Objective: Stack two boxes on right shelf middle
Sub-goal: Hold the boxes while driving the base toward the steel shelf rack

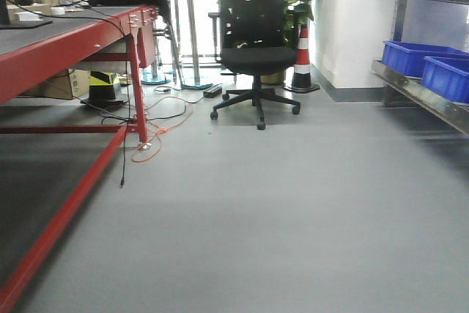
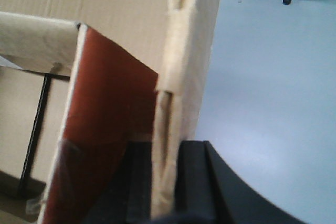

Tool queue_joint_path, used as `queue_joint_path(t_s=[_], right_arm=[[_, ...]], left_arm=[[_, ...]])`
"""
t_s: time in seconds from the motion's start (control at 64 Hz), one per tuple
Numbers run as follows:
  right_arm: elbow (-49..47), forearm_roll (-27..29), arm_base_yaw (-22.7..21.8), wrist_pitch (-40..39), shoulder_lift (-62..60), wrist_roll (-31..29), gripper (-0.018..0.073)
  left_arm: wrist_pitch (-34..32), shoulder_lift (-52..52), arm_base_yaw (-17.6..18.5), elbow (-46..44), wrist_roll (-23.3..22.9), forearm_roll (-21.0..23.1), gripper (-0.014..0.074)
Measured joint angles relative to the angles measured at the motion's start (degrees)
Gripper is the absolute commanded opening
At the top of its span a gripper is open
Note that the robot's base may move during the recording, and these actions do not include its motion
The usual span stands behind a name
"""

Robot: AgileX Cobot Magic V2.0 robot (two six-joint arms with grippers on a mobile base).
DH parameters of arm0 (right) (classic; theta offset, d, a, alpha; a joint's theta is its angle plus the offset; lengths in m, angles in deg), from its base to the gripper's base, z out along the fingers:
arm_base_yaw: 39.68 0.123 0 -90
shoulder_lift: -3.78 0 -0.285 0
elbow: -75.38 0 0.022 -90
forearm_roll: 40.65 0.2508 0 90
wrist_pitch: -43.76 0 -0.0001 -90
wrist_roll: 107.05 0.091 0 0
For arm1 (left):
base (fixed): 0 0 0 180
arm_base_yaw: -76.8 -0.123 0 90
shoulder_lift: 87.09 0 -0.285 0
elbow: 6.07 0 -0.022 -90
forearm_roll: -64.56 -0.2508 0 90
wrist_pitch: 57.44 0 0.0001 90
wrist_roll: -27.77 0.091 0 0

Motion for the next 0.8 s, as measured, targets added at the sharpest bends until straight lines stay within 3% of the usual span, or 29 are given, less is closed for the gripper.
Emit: queue_joint_path(t_s=[0.797], right_arm=[[0.0,0.0,0.0,0.0,0.0,0.0,-0.0154]], left_arm=[[0.0,0.0,0.0,0.0,0.0,0.0,-0.0111]])
